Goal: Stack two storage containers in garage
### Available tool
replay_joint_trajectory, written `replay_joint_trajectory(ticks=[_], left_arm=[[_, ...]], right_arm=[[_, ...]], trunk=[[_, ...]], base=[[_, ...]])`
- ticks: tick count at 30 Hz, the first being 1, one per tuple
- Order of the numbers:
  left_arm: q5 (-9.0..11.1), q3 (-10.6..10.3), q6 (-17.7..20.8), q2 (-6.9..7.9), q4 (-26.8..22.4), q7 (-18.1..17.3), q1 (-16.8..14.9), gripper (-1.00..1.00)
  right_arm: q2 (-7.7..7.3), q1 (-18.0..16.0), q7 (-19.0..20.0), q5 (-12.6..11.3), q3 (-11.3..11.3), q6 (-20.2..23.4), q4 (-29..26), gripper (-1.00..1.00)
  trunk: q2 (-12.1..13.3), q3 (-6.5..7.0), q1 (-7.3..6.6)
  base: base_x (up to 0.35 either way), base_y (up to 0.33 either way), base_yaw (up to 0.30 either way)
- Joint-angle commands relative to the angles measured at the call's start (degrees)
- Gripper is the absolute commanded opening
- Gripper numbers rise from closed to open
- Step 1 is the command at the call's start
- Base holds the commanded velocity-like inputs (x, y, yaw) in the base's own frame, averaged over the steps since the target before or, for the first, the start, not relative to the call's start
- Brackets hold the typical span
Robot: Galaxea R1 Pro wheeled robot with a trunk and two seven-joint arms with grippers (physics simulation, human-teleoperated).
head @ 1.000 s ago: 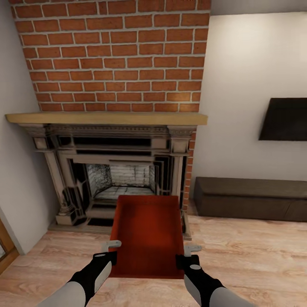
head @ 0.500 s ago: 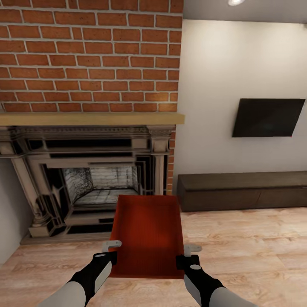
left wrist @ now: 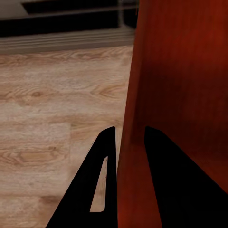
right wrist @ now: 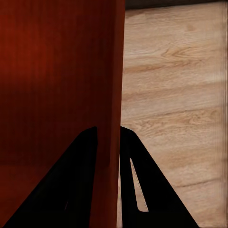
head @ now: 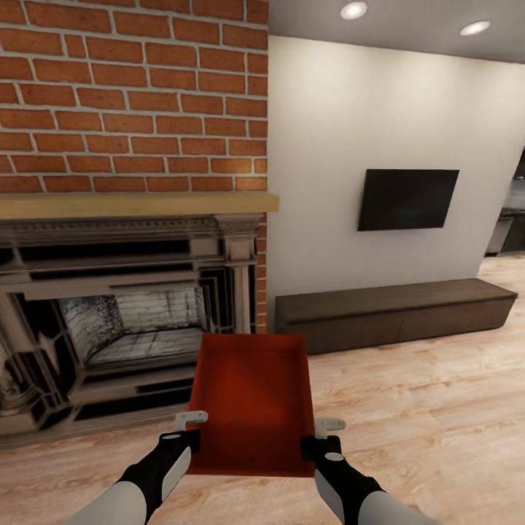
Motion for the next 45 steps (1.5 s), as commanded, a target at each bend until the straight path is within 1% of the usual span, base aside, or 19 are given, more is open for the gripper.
replay_joint_trajectory(ticks=[1,21,28,45], left_arm=[[-0.52,-0.10,-3.67,0.12,-0.31,0.65,-0.02,-1.00],[-0.57,-0.13,-3.64,0.08,0.11,0.67,0.01,-1.00],[-0.64,-0.05,-3.70,0.08,0.87,0.60,-0.03,-1.00],[-0.63,0.00,-3.70,0.16,0.88,0.59,-0.02,-1.00]], right_arm=[[-0.94,-0.08,-0.34,-2.45,-2.32,-0.29,0.18,-1.00],[-1.01,-0.08,-0.34,-2.47,-2.40,-0.28,0.18,-1.00],[-1.03,-0.08,-0.32,-2.53,-2.41,-0.29,0.18,-1.00],[-1.03,-0.08,-0.26,-2.79,-2.42,0.08,0.18,-1.00]], trunk=[[-0.05,-0.07,0.00],[-0.05,-0.07,0.00],[-0.05,-0.07,0.00],[-0.05,-0.07,0.00]], base=[[0.000,0.000,-0.290],[0.016,0.000,-0.290],[0.281,0.000,-0.290],[0.320,0.000,-0.290]])
